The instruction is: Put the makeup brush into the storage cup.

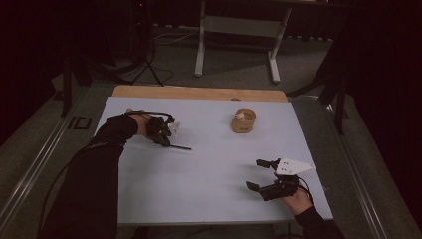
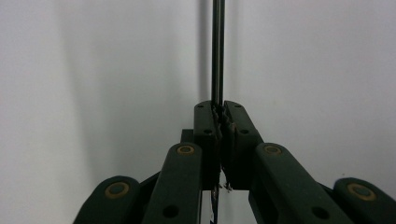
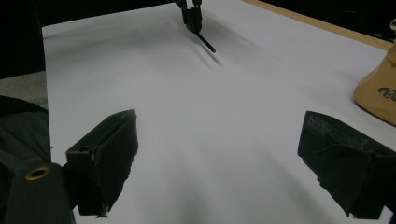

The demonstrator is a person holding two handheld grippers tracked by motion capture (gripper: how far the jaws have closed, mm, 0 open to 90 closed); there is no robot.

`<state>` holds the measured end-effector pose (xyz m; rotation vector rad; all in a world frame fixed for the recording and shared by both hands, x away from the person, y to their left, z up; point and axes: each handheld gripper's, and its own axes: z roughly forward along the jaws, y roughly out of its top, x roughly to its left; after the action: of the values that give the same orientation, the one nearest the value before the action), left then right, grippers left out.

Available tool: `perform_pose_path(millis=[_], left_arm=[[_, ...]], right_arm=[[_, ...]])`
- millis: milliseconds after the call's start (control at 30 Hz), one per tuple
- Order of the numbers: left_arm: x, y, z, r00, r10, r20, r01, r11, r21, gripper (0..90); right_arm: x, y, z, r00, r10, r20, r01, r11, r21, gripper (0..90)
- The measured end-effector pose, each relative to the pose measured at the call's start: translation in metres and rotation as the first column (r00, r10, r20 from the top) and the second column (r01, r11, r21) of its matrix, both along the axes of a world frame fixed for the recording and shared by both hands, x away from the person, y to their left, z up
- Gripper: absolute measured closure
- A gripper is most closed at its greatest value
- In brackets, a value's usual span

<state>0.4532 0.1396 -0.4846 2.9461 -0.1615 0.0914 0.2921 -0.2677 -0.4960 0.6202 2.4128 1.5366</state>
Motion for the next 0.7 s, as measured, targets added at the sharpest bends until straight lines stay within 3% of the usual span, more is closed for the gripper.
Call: perform_pose_path(millis=[100,233,433,600,633,700], left_arm=[[-0.002,-0.006,0.005,0.9975,0.069,-0.013,-0.069,0.9976,0.009,85.0],[-0.007,-0.016,0.010,0.9940,0.105,-0.031,-0.105,0.9945,0.008,85.0],[-0.012,-0.029,0.021,0.9709,0.226,-0.079,-0.225,0.9741,0.024,85.0],[-0.019,-0.037,0.032,0.9728,0.212,-0.093,-0.215,0.9760,-0.031,85.1],[-0.021,-0.038,0.033,0.9704,0.214,-0.113,-0.219,0.9752,-0.033,85.0],[-0.024,-0.042,0.036,0.9716,0.211,-0.107,-0.215,0.9760,-0.032,85.1]], right_arm=[[0.000,0.000,0.000,1.0000,0.001,-0.001,-0.001,1.000,0.000,11.9],[0.000,0.000,0.000,1.0000,0.001,0.001,-0.001,1.000,-0.001,11.9],[0.000,0.000,0.000,1.0000,-0.001,0.003,0.001,1.000,-0.001,12.0],[0.000,0.000,0.000,1.0000,-0.001,0.002,0.001,1.000,-0.002,11.9],[0.000,0.000,0.000,1.0000,-0.001,0.002,0.001,1.000,-0.002,12.0],[0.000,0.000,0.000,1.0000,-0.001,0.004,0.001,1.000,-0.001,12.0]])
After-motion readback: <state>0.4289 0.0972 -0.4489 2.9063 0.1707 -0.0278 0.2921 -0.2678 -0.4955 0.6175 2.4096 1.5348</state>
